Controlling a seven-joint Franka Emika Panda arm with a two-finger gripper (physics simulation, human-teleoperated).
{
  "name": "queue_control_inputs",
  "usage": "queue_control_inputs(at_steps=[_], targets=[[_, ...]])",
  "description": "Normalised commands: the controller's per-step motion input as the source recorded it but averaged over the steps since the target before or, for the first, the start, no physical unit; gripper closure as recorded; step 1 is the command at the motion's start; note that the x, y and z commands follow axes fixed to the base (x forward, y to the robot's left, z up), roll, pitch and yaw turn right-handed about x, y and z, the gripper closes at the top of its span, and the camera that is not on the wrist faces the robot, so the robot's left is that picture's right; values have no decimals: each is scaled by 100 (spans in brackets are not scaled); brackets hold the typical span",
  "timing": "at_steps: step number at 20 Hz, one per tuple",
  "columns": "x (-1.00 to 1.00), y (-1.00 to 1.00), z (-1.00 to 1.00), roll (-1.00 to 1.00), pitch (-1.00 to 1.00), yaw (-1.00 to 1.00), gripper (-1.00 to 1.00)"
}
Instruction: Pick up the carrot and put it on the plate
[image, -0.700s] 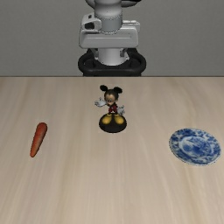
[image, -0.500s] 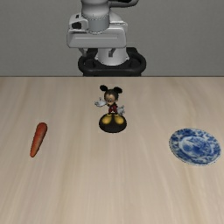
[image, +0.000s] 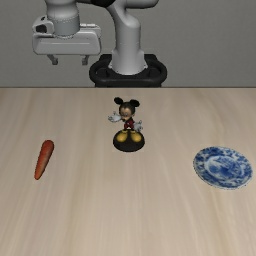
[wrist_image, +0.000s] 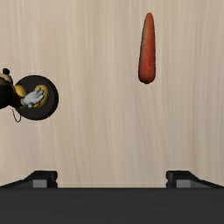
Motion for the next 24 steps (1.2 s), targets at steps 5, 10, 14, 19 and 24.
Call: queue_control_inputs(at_steps=[5, 10, 14, 19, 24], targets=[[0, -100, 0, 0, 0, 0, -100], [100, 0, 0, 0, 0, 0, -100], [100, 0, 0, 0, 0, 0, -100], [80, -20, 0, 0, 0, 0, -100], [20, 0, -40, 0, 0, 0, -100]])
